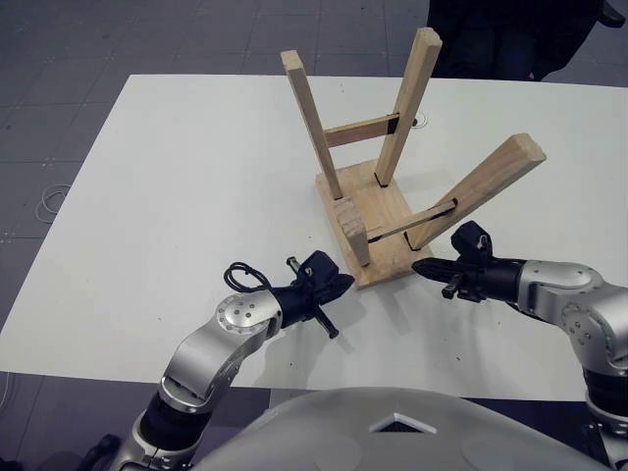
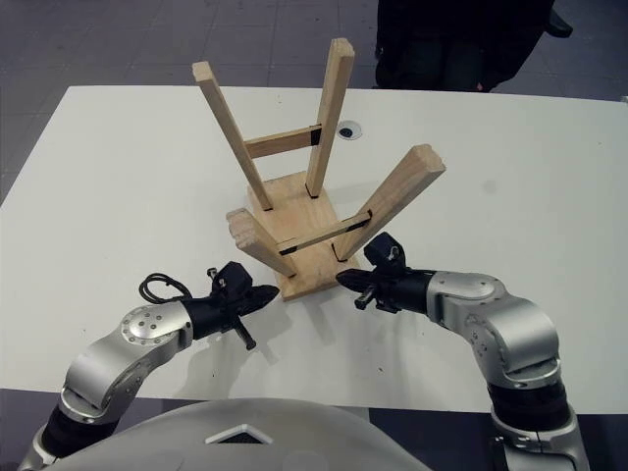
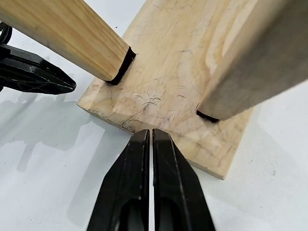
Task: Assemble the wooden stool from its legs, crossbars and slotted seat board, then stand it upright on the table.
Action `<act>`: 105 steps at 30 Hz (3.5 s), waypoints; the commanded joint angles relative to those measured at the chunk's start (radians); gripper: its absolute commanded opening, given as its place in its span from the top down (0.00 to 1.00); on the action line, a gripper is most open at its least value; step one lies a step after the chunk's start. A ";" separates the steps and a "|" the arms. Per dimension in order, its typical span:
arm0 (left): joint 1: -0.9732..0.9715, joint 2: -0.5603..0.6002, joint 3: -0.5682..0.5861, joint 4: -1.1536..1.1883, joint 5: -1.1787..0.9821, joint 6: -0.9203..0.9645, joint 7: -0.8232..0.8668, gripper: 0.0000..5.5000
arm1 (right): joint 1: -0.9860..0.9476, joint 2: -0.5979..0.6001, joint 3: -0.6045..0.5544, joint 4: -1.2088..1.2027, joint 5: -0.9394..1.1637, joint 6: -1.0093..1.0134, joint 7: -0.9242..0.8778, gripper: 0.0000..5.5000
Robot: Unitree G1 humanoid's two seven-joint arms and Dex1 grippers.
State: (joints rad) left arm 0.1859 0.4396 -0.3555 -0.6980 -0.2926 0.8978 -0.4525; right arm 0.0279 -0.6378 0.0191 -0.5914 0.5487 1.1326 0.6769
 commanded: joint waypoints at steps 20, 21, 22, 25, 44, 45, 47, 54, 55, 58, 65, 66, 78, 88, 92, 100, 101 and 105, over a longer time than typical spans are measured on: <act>-0.199 0.017 0.053 0.307 0.049 -0.097 -0.018 0.98 | -0.276 -0.034 0.163 0.581 -0.224 -0.367 0.087 0.98; -0.213 0.014 0.048 0.334 0.057 -0.111 -0.022 0.98 | -0.287 -0.011 0.180 0.597 -0.235 -0.380 0.087 0.98; -0.225 0.007 0.047 0.356 0.058 -0.118 -0.026 0.98 | -0.292 0.006 0.194 0.605 -0.241 -0.390 0.091 0.98; -0.247 -0.005 0.039 0.391 0.065 -0.134 -0.030 0.98 | -0.286 0.033 0.225 0.593 -0.253 -0.398 0.103 0.98; -0.119 -0.041 -0.004 0.272 0.061 -0.105 -0.022 0.98 | -0.123 -0.021 0.183 0.329 -0.192 -0.265 0.148 0.98; -0.120 -0.046 -0.005 0.261 0.058 -0.099 -0.020 0.98 | -0.113 -0.028 0.176 0.307 -0.181 -0.249 0.149 0.98; -0.118 -0.050 -0.007 0.233 0.052 -0.084 -0.017 0.98 | -0.096 -0.043 0.156 0.263 -0.159 -0.218 0.151 0.98; -0.052 -0.036 -0.032 0.069 0.028 -0.003 -0.006 0.98 | -0.089 -0.053 0.114 0.192 -0.124 -0.151 0.135 0.98; -0.041 -0.028 -0.030 0.045 0.025 0.008 -0.007 0.98 | -0.088 -0.053 0.110 0.186 -0.121 -0.145 0.134 0.98; -0.035 -0.019 -0.020 0.011 0.020 0.032 -0.008 0.98 | -0.080 -0.056 0.102 0.168 -0.114 -0.132 0.130 0.98; -0.025 0.057 0.068 0.029 0.013 0.022 -0.038 0.98 | -0.077 -0.148 0.043 0.242 -0.139 -0.177 0.165 0.98; -0.016 0.080 0.097 0.035 0.009 0.015 -0.049 0.98 | -0.076 -0.165 0.033 0.244 -0.136 -0.180 0.175 0.98; -0.256 0.125 0.223 0.439 0.059 -0.262 -0.131 0.98 | -0.006 -0.341 -0.035 0.132 -0.024 -0.157 0.322 0.98; -0.521 0.035 0.168 0.961 0.180 -0.620 -0.206 0.98 | 0.069 -0.412 -0.036 0.059 0.032 -0.184 0.410 0.98; -0.565 -0.007 0.172 1.076 0.195 -0.710 -0.218 0.98 | 0.054 -0.392 -0.007 0.054 0.023 -0.192 0.391 0.98; -0.716 -0.094 0.183 1.394 0.243 -0.891 -0.204 0.98 | 0.014 -0.330 0.131 0.104 -0.023 -0.221 0.356 0.98; -0.737 -0.109 0.183 1.444 0.248 -0.917 -0.202 0.98 | -0.004 -0.317 0.144 0.120 -0.028 -0.221 0.350 0.98; -0.797 -0.159 0.176 1.598 0.271 -0.996 -0.207 0.98 | -0.071 -0.283 0.197 0.185 -0.062 -0.236 0.343 0.98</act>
State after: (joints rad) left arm -0.5750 0.2976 -0.1783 0.8398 -0.0439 -0.0627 -0.6546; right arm -0.0045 -0.9379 0.1927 -0.4282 0.5063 0.9101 1.0288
